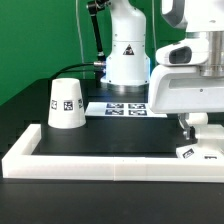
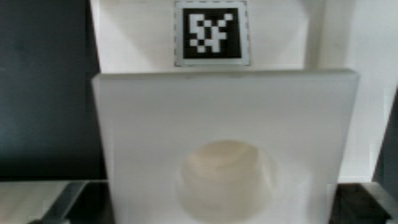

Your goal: Assemble lamp

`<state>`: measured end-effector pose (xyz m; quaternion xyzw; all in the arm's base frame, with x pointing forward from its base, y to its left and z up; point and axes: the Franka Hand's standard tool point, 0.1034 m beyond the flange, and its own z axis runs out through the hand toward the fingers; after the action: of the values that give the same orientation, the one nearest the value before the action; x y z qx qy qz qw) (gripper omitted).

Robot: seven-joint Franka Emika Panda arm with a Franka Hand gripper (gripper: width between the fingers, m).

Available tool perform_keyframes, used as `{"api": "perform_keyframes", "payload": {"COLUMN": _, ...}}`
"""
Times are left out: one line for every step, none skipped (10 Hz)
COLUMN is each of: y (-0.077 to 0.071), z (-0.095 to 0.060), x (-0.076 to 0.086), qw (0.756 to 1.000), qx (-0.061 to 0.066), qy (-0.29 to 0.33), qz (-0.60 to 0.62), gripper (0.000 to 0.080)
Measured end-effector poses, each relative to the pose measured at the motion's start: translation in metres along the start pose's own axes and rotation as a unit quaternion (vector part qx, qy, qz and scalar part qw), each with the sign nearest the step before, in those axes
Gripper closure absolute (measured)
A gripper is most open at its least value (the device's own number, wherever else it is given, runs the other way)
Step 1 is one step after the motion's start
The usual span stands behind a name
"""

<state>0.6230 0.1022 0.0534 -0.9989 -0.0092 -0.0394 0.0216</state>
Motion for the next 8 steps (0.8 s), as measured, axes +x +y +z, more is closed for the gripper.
{"api": "perform_keyframes", "payload": {"y": 0.0, "z": -0.001, "x": -0.002, "qw": 1.0, "qx": 0.0, "qy": 0.0, "qz": -0.008, "gripper": 0.0217}}
{"api": "perform_keyframes", "payload": {"y": -0.001, "z": -0.002, "x": -0.003, "qw": 1.0, "qx": 0.0, "qy": 0.0, "qz": -0.01, "gripper": 0.0124}}
{"api": "perform_keyframes", "payload": {"y": -0.003, "z": -0.004, "x": -0.005, "qw": 1.0, "qx": 0.001, "qy": 0.001, "qz": -0.015, "gripper": 0.0124}}
{"api": "perform_keyframes", "payload": {"y": -0.006, "z": -0.009, "x": -0.01, "qw": 1.0, "qx": 0.001, "qy": 0.0, "qz": -0.018, "gripper": 0.0105}}
{"api": "perform_keyframes", "payload": {"y": -0.008, "z": -0.015, "x": -0.018, "qw": 1.0, "qx": 0.002, "qy": -0.001, "qz": -0.022, "gripper": 0.0101}}
{"api": "perform_keyframes", "payload": {"y": -0.008, "z": -0.021, "x": -0.025, "qw": 1.0, "qx": 0.002, "qy": 0.0, "qz": -0.025, "gripper": 0.0101}}
{"api": "perform_keyframes", "payload": {"y": -0.008, "z": -0.026, "x": -0.036, "qw": 1.0, "qx": 0.002, "qy": -0.001, "qz": -0.031, "gripper": 0.0101}}
{"api": "perform_keyframes", "payload": {"y": -0.008, "z": -0.035, "x": -0.049, "qw": 0.999, "qx": 0.001, "qy": -0.004, "qz": -0.035, "gripper": 0.0101}}
